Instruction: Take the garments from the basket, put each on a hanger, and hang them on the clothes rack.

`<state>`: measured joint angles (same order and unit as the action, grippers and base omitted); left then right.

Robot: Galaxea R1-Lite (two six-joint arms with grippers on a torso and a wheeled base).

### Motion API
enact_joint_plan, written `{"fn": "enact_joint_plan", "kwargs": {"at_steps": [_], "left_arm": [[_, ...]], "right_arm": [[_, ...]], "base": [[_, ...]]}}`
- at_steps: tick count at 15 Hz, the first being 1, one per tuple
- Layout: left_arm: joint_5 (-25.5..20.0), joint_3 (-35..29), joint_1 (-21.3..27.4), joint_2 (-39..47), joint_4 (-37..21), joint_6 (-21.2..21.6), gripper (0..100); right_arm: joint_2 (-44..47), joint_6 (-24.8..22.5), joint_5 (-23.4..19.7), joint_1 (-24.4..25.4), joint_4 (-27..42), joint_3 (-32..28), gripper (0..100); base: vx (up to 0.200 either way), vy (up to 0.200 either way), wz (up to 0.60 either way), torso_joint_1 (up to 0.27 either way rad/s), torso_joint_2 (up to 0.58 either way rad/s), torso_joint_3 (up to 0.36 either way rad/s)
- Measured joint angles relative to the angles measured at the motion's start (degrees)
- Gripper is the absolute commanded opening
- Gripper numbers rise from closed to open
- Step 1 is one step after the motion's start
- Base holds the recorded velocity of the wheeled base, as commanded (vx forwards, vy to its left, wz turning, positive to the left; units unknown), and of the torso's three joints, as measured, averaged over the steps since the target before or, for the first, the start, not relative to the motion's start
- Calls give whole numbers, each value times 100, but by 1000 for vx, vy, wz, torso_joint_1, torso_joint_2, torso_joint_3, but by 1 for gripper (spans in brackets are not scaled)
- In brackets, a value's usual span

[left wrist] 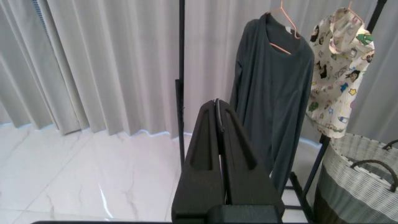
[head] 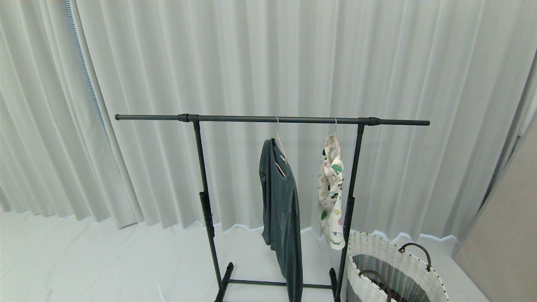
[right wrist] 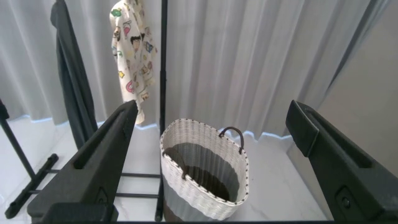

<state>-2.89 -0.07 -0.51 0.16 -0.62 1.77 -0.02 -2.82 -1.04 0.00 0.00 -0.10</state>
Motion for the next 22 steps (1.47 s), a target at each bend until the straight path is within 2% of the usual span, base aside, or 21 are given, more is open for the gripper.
{"fn": "enact_joint_plan", "kwargs": {"at_steps": [10, 11, 22], "left_arm": [[0, -4, 0, 0, -6, -99, 0], [0, -4, 2, 0, -6, -77, 100], [7, -2, 10, -2, -4, -123, 100]], "right_arm": [[0, 4, 0, 0, 0, 0, 100], [0, 4, 0, 0, 0, 0, 100], [0, 4, 0, 0, 0, 0, 100]], "base": [[0, 0, 0, 0, 0, 0], [0, 0, 0, 0, 0, 0], [0, 0, 0, 0, 0, 0]]}}
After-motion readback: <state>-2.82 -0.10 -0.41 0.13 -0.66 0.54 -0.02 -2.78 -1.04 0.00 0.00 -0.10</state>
